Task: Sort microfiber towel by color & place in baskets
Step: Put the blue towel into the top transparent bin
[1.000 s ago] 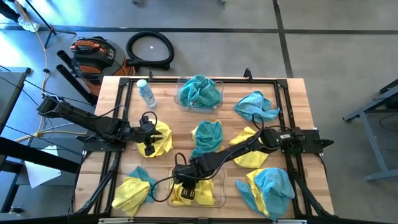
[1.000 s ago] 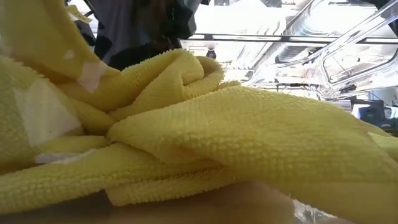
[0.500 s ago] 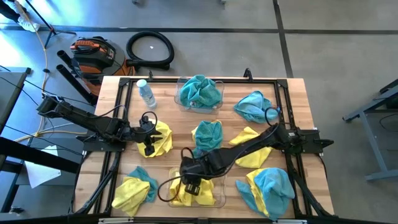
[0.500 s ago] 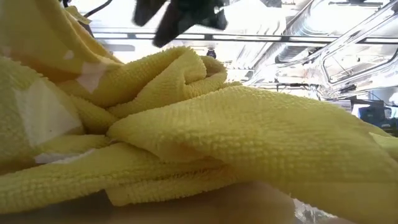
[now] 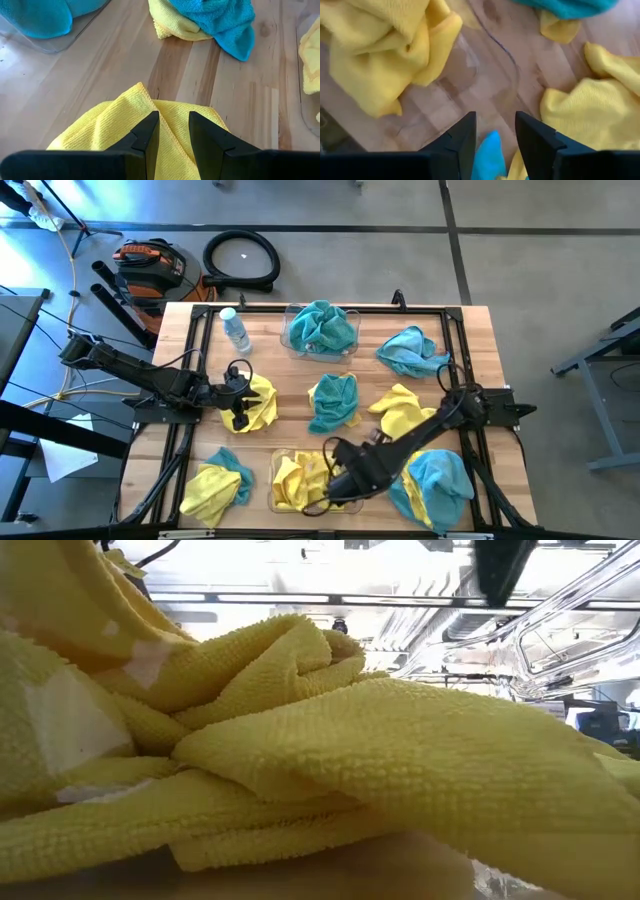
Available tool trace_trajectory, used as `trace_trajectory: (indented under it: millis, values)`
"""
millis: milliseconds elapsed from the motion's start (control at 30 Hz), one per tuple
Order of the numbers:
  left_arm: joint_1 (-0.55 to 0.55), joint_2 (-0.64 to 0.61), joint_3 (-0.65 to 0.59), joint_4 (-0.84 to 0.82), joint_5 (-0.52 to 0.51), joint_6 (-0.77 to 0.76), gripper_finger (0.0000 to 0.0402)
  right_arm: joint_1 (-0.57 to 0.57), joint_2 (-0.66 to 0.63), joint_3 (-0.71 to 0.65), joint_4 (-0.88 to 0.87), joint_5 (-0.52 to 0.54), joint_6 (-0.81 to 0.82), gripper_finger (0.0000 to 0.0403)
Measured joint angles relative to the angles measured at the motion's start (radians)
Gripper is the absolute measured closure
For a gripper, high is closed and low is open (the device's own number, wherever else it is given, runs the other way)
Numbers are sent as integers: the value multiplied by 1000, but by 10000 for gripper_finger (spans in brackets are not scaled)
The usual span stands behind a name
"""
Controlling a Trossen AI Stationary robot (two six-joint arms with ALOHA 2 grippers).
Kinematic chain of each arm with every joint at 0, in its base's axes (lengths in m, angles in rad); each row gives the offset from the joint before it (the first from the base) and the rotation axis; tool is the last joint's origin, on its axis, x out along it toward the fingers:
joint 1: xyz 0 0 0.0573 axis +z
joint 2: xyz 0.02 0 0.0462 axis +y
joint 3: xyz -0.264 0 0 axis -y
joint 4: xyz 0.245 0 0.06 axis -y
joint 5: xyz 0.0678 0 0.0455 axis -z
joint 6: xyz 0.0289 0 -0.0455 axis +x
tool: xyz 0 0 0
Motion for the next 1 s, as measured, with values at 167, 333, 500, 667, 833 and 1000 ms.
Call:
trace_trajectory:
  millis: [167, 333, 500, 667, 833, 1000]
  values:
    - [0, 1, 0, -10, 1, -7, 310, 60, -78, -87, -13, 75, 120, 289]
    - [0, 1, 0, -12, 2, -7, 310, 123, -238, -279, -17, 97, 326, 299]
    - [0, 1, 0, -13, 2, -7, 310, 204, -435, -524, -10, 38, 631, 299]
    - [0, 1, 0, -14, 2, -7, 310, 312, -581, -701, 76, -74, 925, 299]
    - [0, 1, 0, -14, 2, -7, 310, 401, -637, -810, 259, -84, 1086, 299]
    - [0, 1, 0, -14, 2, -8, 310, 430, -614, -896, 418, -170, 1096, 299]
